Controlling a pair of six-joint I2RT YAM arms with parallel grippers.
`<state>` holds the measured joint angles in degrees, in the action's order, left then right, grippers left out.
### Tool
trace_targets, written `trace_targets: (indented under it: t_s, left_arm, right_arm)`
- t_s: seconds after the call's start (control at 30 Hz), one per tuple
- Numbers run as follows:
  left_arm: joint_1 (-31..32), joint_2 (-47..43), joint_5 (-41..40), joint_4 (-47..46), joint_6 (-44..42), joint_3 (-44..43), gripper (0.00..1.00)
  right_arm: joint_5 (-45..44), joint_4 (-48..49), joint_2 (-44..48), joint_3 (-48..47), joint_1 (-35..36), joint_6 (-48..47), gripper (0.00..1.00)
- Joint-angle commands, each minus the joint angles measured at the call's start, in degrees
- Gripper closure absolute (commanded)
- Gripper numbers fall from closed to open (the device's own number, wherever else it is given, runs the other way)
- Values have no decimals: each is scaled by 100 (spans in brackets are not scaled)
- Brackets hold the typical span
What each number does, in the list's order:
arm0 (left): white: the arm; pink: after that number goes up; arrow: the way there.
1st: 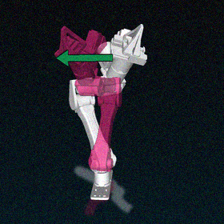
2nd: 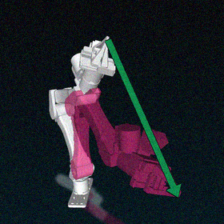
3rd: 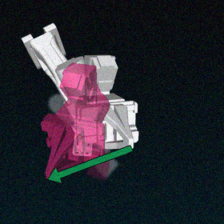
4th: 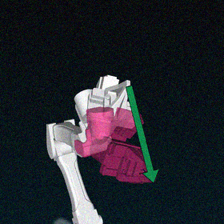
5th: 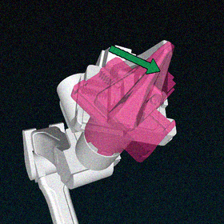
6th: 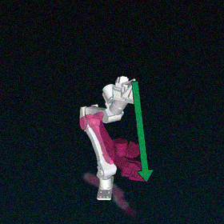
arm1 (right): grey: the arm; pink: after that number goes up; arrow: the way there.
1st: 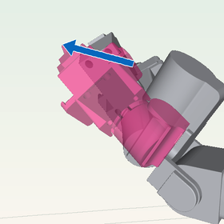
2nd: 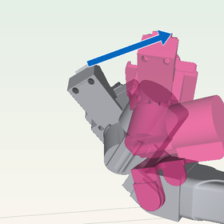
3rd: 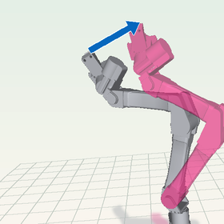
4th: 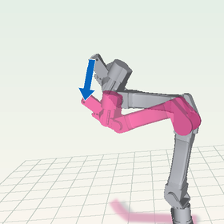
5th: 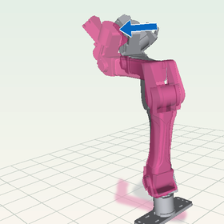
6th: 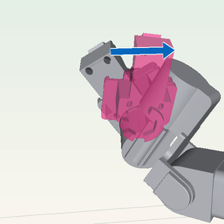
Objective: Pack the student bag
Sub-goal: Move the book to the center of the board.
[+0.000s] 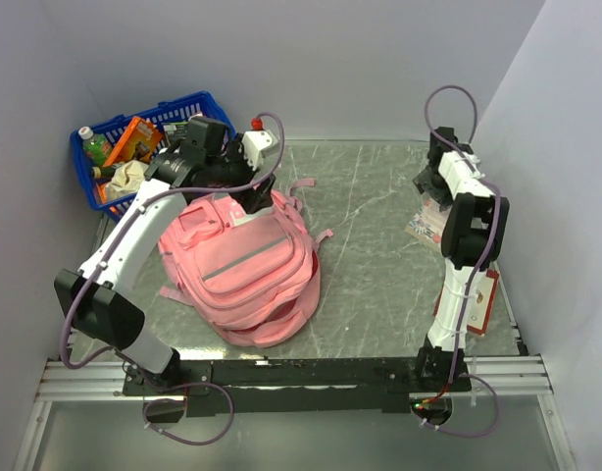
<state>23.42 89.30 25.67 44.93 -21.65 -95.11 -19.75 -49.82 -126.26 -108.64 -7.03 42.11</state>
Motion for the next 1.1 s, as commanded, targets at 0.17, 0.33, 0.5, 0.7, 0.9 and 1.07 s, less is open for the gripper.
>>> trace_targets:
  t_s: [0.17, 0.33, 0.5, 0.7, 0.9, 1.07]
  left_arm:
    - [-57, -431, 289, -221, 3, 256, 3]
    - [-57, -457, 289, -204, -6, 221, 3]
    - [-57, -457, 289, -177, -24, 230, 4]
    - [-74, -422, 377, -133, -59, 151, 4]
    - [-83, -360, 412, -160, 12, 89, 4]
    - [-74, -334, 404, -160, 20, 54, 4]
  right_arm:
    - [-90, -255, -74, 160, 263, -800, 21]
    - [-126, -449, -233, 9, 272, -871, 36]
    - [-135, -441, -303, 89, 272, -950, 48]
    - [-161, -555, -435, 9, 263, -1099, 58]
    - [-100, -511, -382, 97, 263, -1187, 100]
    - [32, -257, -216, 404, 272, -1248, 100]
